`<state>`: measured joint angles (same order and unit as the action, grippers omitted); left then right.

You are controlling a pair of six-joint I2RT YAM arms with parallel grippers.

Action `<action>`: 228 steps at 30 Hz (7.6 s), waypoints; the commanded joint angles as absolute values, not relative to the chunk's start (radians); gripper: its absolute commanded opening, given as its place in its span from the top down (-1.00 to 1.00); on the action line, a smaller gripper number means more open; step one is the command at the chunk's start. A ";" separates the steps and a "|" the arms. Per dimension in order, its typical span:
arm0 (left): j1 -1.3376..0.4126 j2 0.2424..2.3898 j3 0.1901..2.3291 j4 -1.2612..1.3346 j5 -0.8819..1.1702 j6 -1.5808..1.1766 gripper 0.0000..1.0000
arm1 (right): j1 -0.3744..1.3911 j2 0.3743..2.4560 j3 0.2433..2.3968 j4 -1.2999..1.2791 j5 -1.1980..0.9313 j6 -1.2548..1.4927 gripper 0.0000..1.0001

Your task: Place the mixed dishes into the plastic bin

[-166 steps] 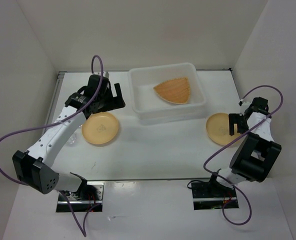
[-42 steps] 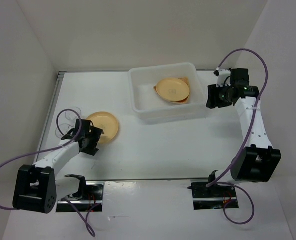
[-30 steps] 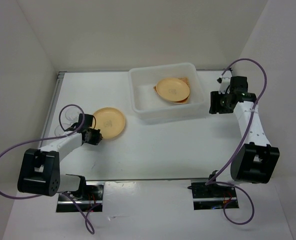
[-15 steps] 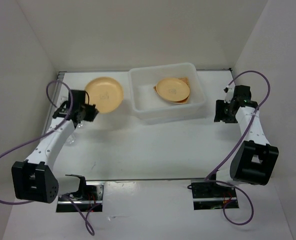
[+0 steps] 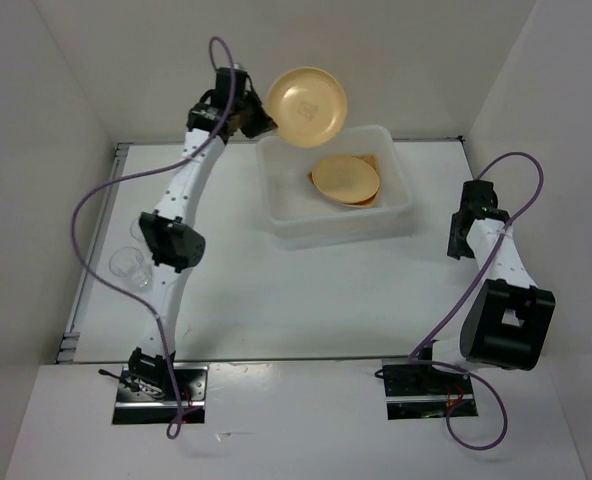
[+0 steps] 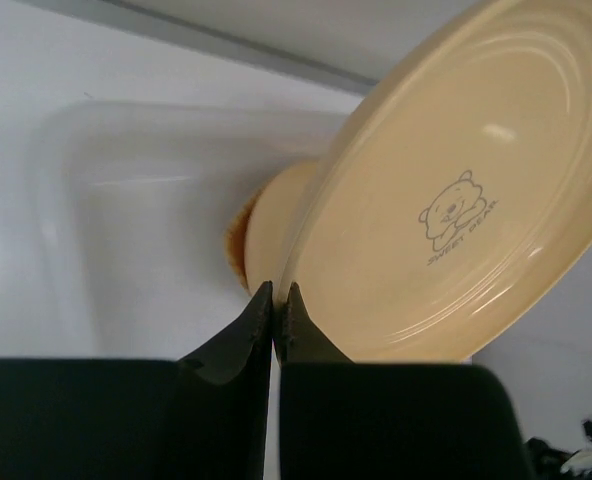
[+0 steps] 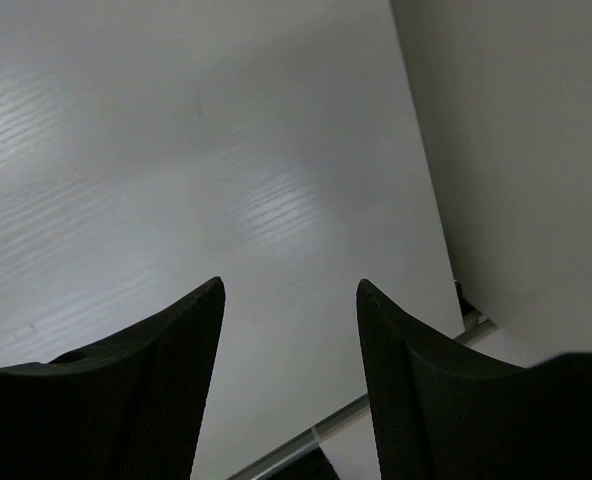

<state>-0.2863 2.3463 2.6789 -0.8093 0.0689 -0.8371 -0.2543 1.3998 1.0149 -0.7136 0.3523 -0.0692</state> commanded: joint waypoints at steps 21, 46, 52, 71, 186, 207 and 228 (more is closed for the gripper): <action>-0.509 2.839 3.137 -1.016 0.097 -0.854 1.00 | -0.210 1.344 1.000 -0.615 0.522 -0.011 -0.24; -0.468 2.696 3.131 -1.005 0.037 -0.746 -1.00 | -0.094 1.358 1.043 -0.624 0.350 -0.086 0.05; -0.477 2.597 3.131 -1.253 -0.148 -0.646 -0.27 | -0.080 1.463 1.373 -0.626 0.098 -0.176 1.00; -0.485 2.645 3.111 -1.296 0.092 -0.565 1.00 | 0.061 1.861 1.589 -0.626 -0.226 -0.344 1.00; -0.388 2.090 2.290 -0.779 0.071 -0.344 1.00 | 0.003 1.040 0.930 -0.541 0.163 -0.227 -0.63; -0.518 2.442 2.522 -0.922 -0.255 -0.463 0.52 | 0.003 1.031 0.930 -0.541 0.163 -0.227 -0.65; -0.396 1.653 1.906 -1.212 -0.632 -0.771 -0.93 | 0.012 1.060 0.930 -0.541 0.144 -0.236 -0.65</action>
